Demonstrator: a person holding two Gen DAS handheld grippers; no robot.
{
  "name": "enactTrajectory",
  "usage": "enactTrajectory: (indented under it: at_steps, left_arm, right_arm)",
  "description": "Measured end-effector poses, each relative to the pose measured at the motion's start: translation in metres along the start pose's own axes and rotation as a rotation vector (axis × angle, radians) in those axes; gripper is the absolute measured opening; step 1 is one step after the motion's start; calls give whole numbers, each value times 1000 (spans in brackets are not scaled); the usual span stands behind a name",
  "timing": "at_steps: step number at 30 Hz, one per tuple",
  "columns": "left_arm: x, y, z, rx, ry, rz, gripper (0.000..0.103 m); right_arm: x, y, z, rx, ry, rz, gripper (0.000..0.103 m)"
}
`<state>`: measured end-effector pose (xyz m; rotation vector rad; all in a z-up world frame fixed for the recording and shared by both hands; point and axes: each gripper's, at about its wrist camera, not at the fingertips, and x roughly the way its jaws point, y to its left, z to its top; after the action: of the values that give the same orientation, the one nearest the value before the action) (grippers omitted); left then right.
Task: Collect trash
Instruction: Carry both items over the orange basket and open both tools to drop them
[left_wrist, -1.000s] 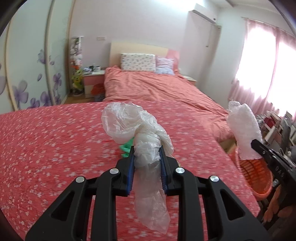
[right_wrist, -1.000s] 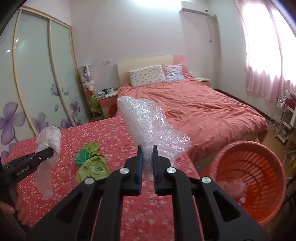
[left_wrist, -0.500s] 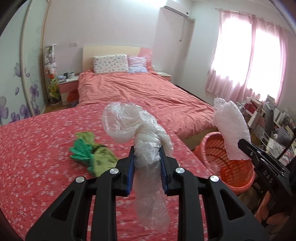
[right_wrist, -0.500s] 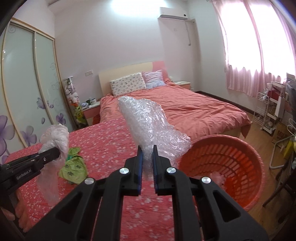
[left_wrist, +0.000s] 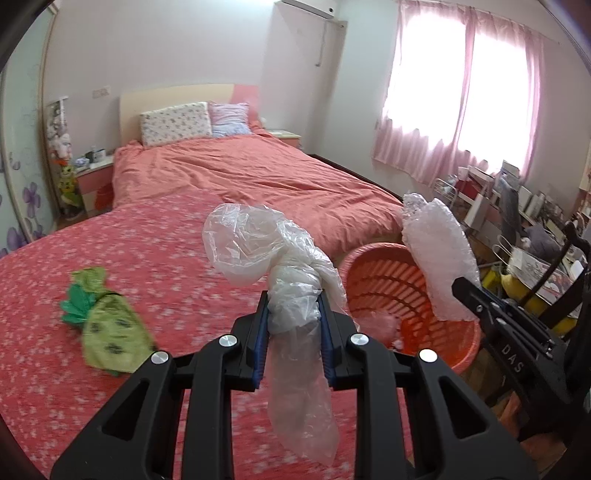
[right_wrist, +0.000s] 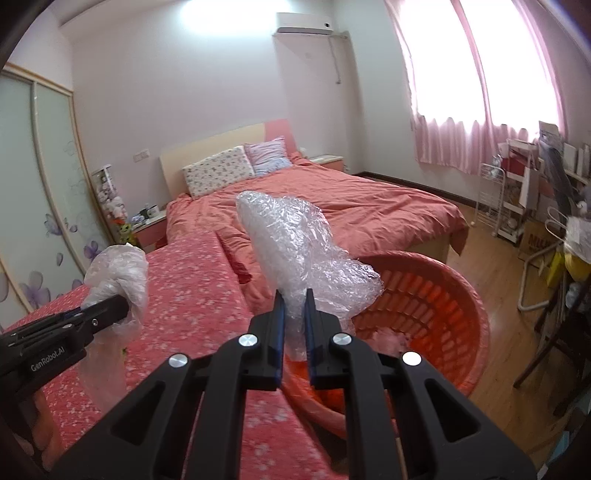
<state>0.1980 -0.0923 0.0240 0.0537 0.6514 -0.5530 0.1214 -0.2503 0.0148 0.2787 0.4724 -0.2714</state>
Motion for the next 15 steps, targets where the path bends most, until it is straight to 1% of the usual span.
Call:
enactTrajectory:
  at_steps: [8, 15]
  left_arm:
    - [25, -36, 0, 20, 27, -78, 24]
    - [42, -54, 1, 26, 46, -130, 24]
  right_arm:
    - [6, -41, -6, 62, 4, -40, 11]
    - [15, -68, -5, 98, 5, -58, 11]
